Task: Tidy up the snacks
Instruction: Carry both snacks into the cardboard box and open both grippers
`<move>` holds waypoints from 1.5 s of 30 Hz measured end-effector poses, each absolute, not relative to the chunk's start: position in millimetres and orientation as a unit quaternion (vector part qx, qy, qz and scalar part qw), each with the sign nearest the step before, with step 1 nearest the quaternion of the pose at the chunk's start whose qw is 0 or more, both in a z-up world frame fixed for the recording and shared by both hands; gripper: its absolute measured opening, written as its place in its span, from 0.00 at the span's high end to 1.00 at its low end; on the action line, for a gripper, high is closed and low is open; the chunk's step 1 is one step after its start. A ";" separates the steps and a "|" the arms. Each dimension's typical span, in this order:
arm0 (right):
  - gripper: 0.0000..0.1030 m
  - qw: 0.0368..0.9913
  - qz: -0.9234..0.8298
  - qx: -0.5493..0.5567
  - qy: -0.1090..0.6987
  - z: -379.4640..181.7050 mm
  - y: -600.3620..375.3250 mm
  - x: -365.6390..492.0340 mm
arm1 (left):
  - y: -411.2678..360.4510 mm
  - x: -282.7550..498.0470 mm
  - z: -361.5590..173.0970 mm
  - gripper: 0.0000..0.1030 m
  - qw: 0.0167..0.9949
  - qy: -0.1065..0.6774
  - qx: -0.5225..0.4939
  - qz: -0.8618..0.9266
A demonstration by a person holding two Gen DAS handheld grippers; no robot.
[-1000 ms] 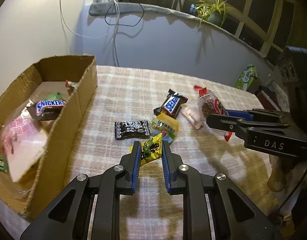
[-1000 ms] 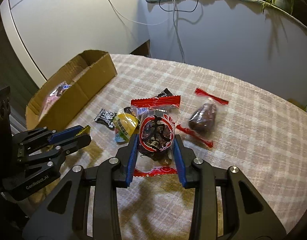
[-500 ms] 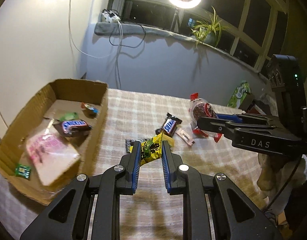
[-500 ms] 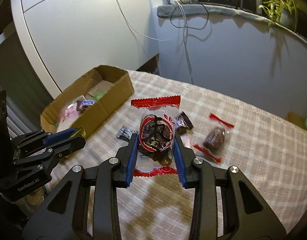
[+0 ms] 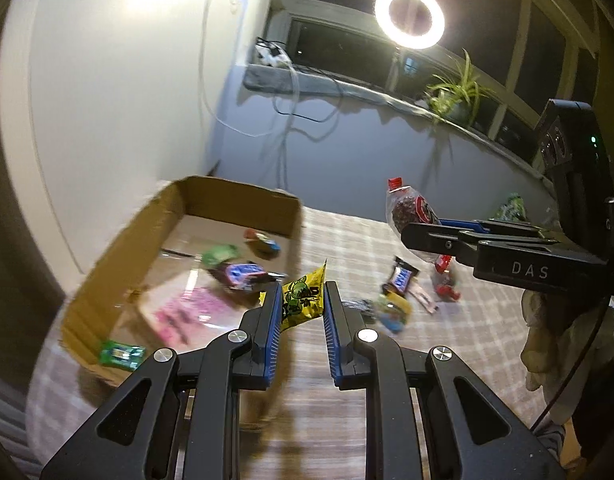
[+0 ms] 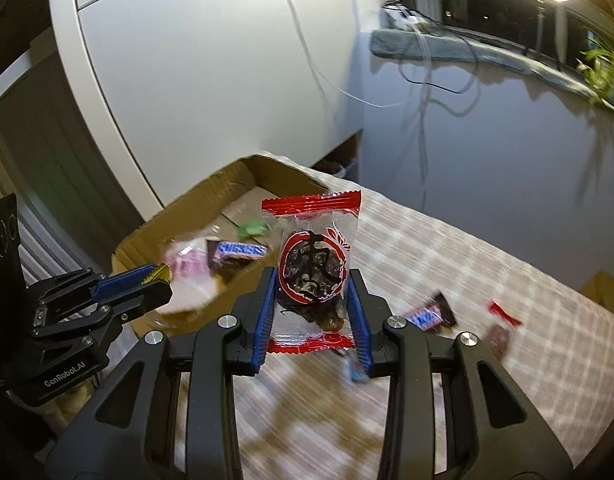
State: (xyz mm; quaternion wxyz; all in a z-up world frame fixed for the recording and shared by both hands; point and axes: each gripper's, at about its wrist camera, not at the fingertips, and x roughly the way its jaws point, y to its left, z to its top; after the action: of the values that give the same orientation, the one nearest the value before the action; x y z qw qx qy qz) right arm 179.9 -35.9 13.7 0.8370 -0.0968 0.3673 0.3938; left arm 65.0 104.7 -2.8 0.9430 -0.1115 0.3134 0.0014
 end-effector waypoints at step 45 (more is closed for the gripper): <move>0.10 0.818 0.415 -0.129 0.377 -9.4 89.6 202.3 | 170.7 57.7 -16.5 0.45 0.940 0.310 -0.131 0.060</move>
State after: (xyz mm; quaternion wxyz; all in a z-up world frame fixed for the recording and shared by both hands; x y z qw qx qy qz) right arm 202.3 89.6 -9.4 0.8181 -0.1294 0.3767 0.4149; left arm 57.7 170.7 -16.5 0.9398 -0.1309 0.3100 0.0597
